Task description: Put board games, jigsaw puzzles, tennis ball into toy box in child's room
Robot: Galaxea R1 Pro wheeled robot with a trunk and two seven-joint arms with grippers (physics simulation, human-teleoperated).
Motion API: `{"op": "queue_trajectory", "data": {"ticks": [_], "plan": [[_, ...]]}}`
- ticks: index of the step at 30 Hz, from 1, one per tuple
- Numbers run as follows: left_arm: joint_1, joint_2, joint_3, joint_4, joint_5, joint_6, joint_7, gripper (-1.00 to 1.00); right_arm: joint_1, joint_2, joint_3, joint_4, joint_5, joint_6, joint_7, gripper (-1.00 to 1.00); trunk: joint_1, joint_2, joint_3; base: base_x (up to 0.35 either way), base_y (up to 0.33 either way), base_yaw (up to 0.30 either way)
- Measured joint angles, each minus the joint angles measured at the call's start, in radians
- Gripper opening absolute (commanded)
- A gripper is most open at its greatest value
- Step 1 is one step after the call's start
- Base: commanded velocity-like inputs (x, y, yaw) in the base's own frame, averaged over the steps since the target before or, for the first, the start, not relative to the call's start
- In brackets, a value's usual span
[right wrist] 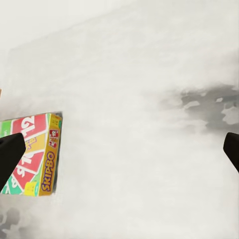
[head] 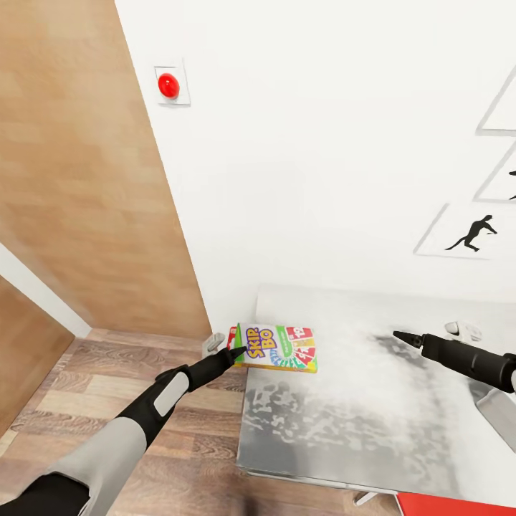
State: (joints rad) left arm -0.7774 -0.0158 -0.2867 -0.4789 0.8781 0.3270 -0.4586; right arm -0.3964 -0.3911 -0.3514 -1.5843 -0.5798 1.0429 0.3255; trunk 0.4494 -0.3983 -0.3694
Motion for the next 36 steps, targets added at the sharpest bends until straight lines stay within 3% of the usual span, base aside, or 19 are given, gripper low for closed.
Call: {"op": "queue_trajectory", "data": {"ticks": [13, 22, 36], "plan": [[0.006, 0.003, 0.002, -0.005, 0.003, -0.023, -0.013, -1.0, 0.0, 0.0, 0.0, 0.0, 0.0, 0.0, 0.0, 1.0, 0.0, 0.0, 0.0, 0.0, 0.0, 0.0], [0.008, 0.013, 0.006, -0.008, 0.0, -0.025, -0.109, -1.0, 0.0, 0.0, 0.0, 0.0, 0.0, 0.0, 0.001, 1.0, 0.0, 0.0, 0.0, 0.0, 0.0, 0.0], [0.058, 0.025, 0.011, -0.133, 0.003, -0.003, -0.145, -1.0, 0.001, -0.006, -0.006, 0.0, 0.0, 0.0, 0.003, 1.0, 0.0, 0.0, 0.0, 0.0, 0.0, 0.0]]}}
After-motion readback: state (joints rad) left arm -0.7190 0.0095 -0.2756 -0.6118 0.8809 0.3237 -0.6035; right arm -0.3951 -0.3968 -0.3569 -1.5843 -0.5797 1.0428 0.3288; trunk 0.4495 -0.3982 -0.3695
